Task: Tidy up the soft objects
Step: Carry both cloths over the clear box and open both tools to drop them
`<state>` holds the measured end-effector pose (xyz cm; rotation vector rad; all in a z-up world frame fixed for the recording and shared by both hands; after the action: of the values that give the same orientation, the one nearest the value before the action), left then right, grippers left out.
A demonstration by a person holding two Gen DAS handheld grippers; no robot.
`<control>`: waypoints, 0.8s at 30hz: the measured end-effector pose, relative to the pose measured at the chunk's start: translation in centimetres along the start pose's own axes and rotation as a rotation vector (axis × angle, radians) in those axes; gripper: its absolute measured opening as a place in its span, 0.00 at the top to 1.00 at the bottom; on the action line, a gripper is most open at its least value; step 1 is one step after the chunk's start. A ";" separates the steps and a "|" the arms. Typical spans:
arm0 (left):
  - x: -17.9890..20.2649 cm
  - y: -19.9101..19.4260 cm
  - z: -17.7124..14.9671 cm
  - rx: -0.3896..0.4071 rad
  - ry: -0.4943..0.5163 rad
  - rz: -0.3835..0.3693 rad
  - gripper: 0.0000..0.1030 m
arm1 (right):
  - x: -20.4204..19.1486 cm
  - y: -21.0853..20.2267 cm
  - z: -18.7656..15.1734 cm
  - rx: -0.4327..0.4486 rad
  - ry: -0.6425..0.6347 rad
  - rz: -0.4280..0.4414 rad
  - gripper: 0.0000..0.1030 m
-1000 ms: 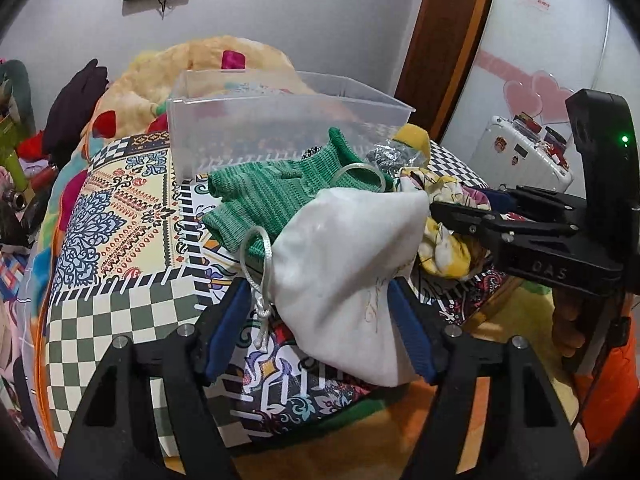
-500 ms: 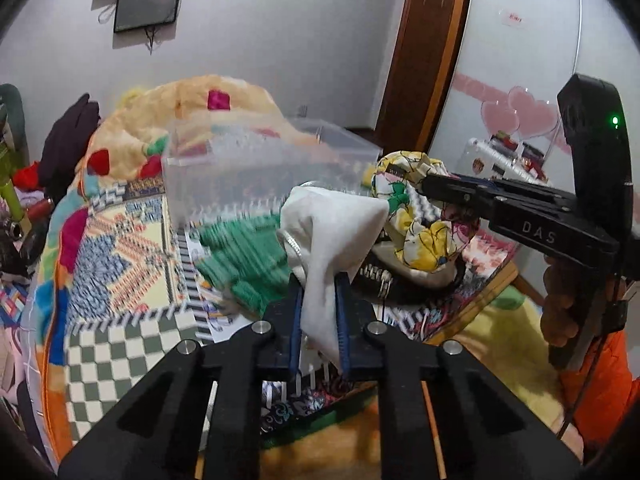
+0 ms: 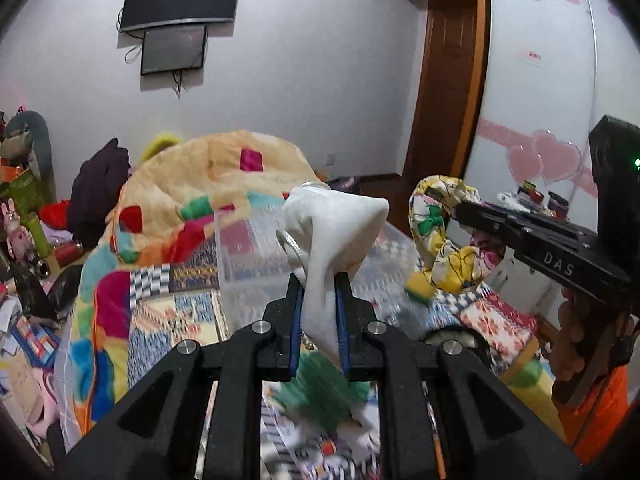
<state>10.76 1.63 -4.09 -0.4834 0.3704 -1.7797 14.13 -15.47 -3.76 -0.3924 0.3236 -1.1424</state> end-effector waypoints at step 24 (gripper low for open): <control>-4.9 13.4 3.6 -0.160 -0.099 0.035 0.86 | 1.8 9.4 1.2 -0.151 0.004 -0.107 0.89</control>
<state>24.82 2.98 -8.14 -0.6720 0.4509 -1.6926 23.00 -13.60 -7.12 -0.5449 0.3977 -1.2271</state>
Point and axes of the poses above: each gripper's, at about its wrist camera, not at the fingertips, and y roughly the way its jaws point, x to its right, z to its top, the point moved 4 cm from there along y, roughly the way its jaws point, and after that the axes turned 3 degrees about -z, right-handed, at the moved point
